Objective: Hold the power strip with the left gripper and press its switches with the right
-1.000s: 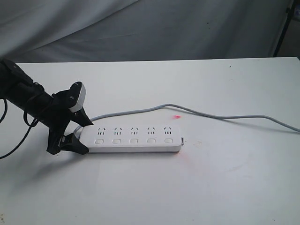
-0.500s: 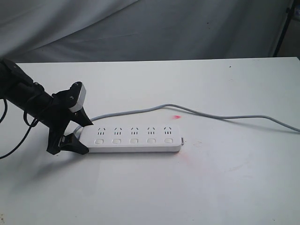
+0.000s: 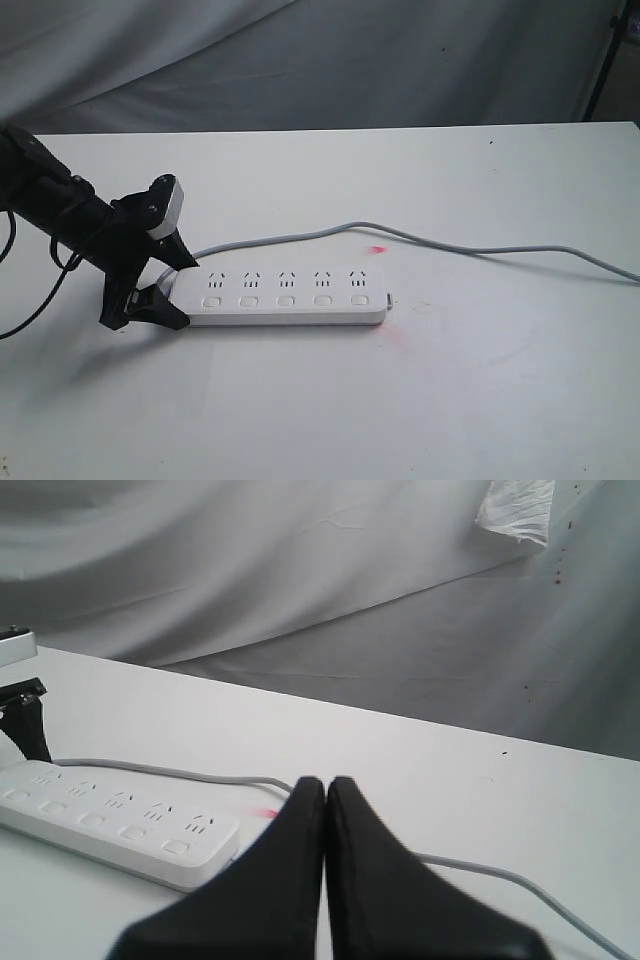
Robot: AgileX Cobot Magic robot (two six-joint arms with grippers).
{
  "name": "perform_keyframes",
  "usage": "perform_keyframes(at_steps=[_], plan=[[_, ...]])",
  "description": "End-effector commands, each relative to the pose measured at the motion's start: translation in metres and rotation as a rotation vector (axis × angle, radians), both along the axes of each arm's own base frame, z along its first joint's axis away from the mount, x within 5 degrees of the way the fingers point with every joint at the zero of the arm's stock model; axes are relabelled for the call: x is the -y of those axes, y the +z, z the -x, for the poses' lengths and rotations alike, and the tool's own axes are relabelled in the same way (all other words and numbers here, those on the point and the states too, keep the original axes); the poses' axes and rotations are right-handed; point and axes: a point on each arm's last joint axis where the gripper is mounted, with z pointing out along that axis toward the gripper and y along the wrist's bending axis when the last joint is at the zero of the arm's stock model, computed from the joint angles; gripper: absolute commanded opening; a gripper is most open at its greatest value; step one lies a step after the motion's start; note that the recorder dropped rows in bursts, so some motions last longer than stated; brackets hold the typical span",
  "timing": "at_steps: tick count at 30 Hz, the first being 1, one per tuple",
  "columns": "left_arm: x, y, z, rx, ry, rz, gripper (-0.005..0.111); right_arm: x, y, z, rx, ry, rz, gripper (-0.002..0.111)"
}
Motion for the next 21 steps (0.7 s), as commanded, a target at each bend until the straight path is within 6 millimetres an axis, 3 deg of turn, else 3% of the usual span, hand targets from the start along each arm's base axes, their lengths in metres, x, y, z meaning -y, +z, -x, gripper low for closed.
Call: perform_keyframes(at_steps=[1, 18, 19, 21], plan=[[0.0010, 0.0006, -0.0007, 0.010, 0.001, -0.009, 0.071, 0.0006, -0.0009, 0.0003, 0.000, -0.008, -0.006, 0.000], [0.0072, 0.0048, -0.0037, -0.010, 0.086, 0.068, 0.071, 0.0006, -0.0009, 0.0003, 0.000, -0.008, -0.006, 0.000], [0.0073, 0.0049, -0.0033, -0.013, 0.084, 0.069, 0.073, 0.0006, -0.0009, 0.0003, 0.000, -0.008, -0.006, 0.000], [0.0073, 0.0091, -0.0020, -0.014, 0.070, 0.072, 0.087, 0.0006, -0.0009, 0.0003, 0.000, -0.008, -0.006, 0.000]])
